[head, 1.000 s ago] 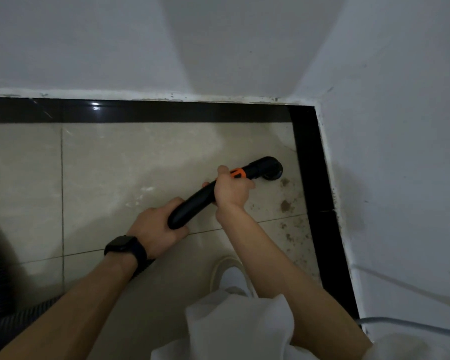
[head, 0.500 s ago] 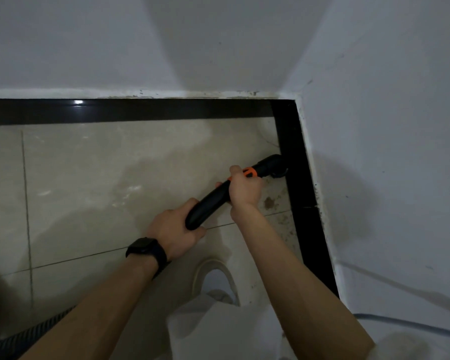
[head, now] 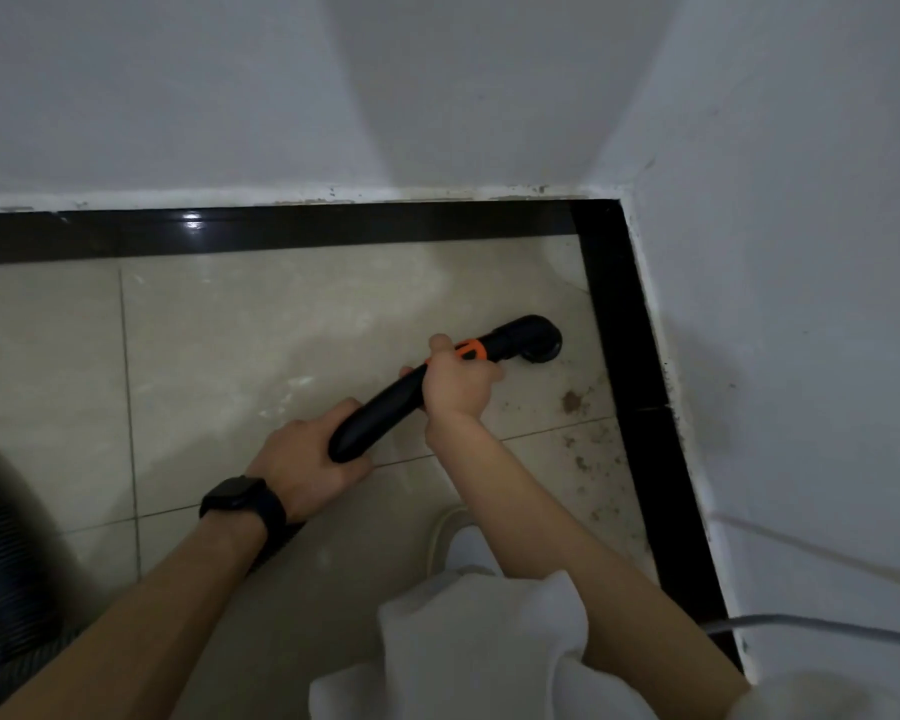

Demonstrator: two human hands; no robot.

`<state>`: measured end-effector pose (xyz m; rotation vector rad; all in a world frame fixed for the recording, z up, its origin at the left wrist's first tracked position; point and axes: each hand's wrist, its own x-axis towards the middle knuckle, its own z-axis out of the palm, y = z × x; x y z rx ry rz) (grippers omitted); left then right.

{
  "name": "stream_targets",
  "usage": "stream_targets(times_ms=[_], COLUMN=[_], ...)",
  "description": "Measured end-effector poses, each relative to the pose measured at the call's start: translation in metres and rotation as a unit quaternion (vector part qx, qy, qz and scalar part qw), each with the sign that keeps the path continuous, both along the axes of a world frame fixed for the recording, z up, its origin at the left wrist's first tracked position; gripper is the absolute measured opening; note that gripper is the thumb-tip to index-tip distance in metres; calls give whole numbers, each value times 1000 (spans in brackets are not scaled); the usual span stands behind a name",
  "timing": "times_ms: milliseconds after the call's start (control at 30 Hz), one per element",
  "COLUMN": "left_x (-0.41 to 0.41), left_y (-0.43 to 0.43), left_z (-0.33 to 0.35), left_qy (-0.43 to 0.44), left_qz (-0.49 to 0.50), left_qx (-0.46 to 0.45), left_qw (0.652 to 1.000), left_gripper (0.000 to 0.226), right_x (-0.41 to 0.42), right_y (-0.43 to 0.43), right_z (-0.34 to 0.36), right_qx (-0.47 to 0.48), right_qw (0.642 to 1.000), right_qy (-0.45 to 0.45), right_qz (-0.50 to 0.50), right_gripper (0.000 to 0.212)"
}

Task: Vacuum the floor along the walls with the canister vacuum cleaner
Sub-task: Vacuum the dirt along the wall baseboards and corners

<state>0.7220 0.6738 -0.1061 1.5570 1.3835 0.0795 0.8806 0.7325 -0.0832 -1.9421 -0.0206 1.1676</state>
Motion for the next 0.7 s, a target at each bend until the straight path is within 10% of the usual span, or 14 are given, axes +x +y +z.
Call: stream_targets(times_ms=[700], left_x=[31], left_y=[-8], left_z=[5], left_qy=[-20], left_qz=[-9], left_qx=[-21], left_qw=[1000], left_gripper=[29], right_x=[29], right_y=[-11], right_z=[-4], right_qx=[-8], right_qw=[999], right_qy=[-19], right_qz=[-32], right_gripper=[54])
